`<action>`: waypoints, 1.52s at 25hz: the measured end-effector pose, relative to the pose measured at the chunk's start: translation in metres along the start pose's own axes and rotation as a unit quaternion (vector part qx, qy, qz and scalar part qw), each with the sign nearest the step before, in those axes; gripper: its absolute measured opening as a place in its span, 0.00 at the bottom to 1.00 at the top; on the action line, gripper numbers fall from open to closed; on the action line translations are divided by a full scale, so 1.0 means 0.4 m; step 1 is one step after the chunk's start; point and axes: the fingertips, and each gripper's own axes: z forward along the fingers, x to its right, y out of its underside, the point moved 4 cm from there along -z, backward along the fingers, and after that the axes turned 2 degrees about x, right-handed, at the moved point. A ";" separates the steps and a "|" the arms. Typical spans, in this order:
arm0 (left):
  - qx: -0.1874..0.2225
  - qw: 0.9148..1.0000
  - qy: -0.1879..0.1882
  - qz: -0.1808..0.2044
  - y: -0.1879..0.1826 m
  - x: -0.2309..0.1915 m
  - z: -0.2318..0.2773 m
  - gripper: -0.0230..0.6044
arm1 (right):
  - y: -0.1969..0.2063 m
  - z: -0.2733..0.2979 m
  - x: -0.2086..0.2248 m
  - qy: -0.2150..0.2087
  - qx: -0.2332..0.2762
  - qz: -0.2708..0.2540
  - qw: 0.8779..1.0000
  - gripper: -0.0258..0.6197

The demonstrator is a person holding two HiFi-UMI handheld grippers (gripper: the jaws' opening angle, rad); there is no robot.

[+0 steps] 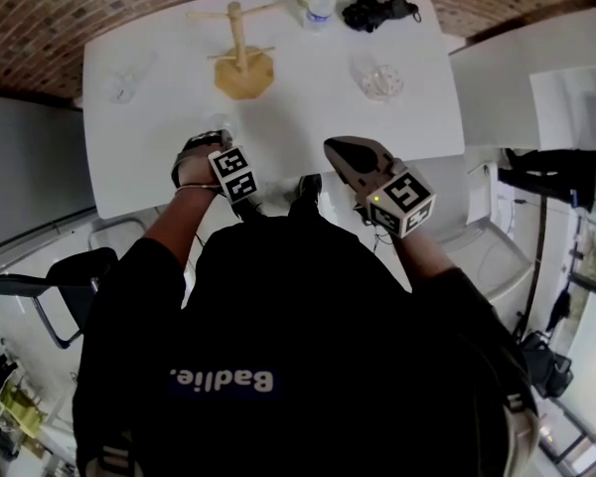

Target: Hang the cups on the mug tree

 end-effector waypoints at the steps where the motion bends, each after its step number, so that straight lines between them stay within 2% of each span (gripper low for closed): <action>1: -0.006 1.000 -0.001 0.006 0.000 0.000 0.004 0.16 | 0.000 -0.005 0.005 0.001 0.000 -0.001 1.000 0.09; 6: -0.022 0.999 0.007 0.025 0.002 0.001 0.019 0.15 | 0.010 -0.018 0.019 0.001 -0.008 -0.006 1.000 0.09; 13: -0.009 0.999 0.040 0.019 0.009 -0.001 0.022 0.12 | 0.018 -0.015 0.010 0.000 -0.007 -0.004 1.000 0.09; 19: 0.034 0.999 0.034 -0.012 0.016 -0.021 -0.008 0.09 | 0.011 -0.009 -0.007 0.007 -0.001 -0.003 1.000 0.09; 24: 0.109 0.993 0.019 -0.034 -0.020 -0.049 -0.087 0.09 | 0.015 -0.010 -0.012 0.019 0.006 -0.002 1.000 0.09; 27: 0.162 0.986 0.013 -0.042 -0.054 -0.061 -0.144 0.09 | 0.005 -0.006 -0.018 0.030 0.013 -0.003 0.999 0.09; 31: 0.235 0.971 0.008 -0.044 -0.104 -0.066 -0.223 0.09 | 0.005 -0.009 -0.031 0.039 0.009 -0.004 0.999 0.09; 38: 0.357 0.934 -0.011 0.008 -0.178 -0.075 -0.326 0.09 | -0.006 -0.019 -0.013 0.071 0.017 -0.016 0.997 0.09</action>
